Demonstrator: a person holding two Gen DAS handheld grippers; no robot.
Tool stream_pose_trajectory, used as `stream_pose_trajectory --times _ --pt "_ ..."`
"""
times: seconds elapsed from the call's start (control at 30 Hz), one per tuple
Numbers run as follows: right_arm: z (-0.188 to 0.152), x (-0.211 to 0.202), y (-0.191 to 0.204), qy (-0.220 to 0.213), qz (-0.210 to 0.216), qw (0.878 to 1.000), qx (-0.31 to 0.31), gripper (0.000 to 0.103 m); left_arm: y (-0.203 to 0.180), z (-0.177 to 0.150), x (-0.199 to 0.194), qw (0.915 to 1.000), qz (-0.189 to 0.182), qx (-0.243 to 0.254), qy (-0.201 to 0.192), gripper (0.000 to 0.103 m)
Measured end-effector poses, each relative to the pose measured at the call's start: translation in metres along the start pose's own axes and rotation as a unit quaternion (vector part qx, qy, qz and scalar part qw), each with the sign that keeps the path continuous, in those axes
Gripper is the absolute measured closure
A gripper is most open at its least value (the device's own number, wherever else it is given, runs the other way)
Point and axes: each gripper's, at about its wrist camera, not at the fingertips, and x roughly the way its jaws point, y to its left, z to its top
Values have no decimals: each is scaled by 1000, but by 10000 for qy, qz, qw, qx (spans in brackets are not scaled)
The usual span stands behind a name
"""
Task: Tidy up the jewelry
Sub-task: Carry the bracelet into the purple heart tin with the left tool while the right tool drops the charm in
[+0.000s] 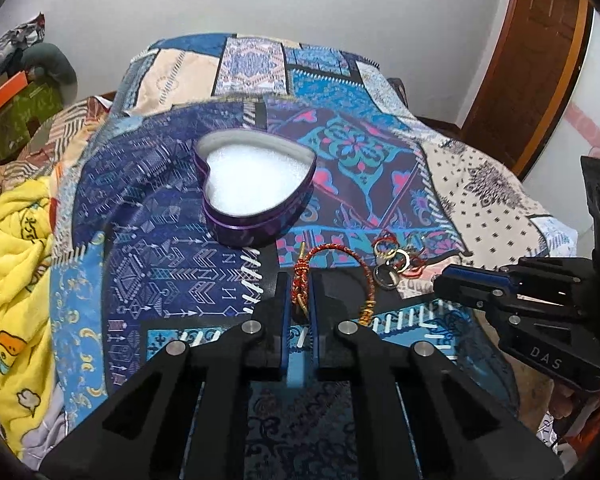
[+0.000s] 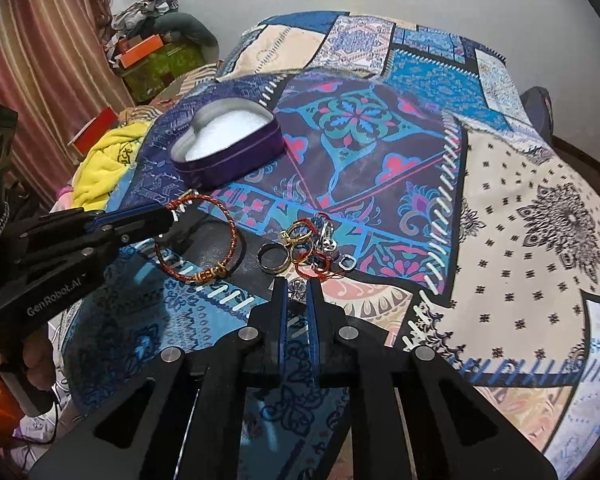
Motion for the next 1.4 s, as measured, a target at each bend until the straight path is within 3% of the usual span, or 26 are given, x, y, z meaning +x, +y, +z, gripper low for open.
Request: stream_pose_trajectory --times 0.47,0.83,1.1,1.4 --pt "31 -40 14 -670 -121 9977 -49 95 8 27 -50 9972 23 -28 -750 96" --pt "68 -43 28 -1146 8 9933 -168 95 29 53 -59 9928 169 -143 -1179 96" --pt "90 -29 38 -1288 211 9913 -189 95 43 67 -43 9925 260 -127 -1188 96" --pt "106 -1 45 -1152 338 9923 -307 95 54 74 -9 9957 155 -54 -906 96"
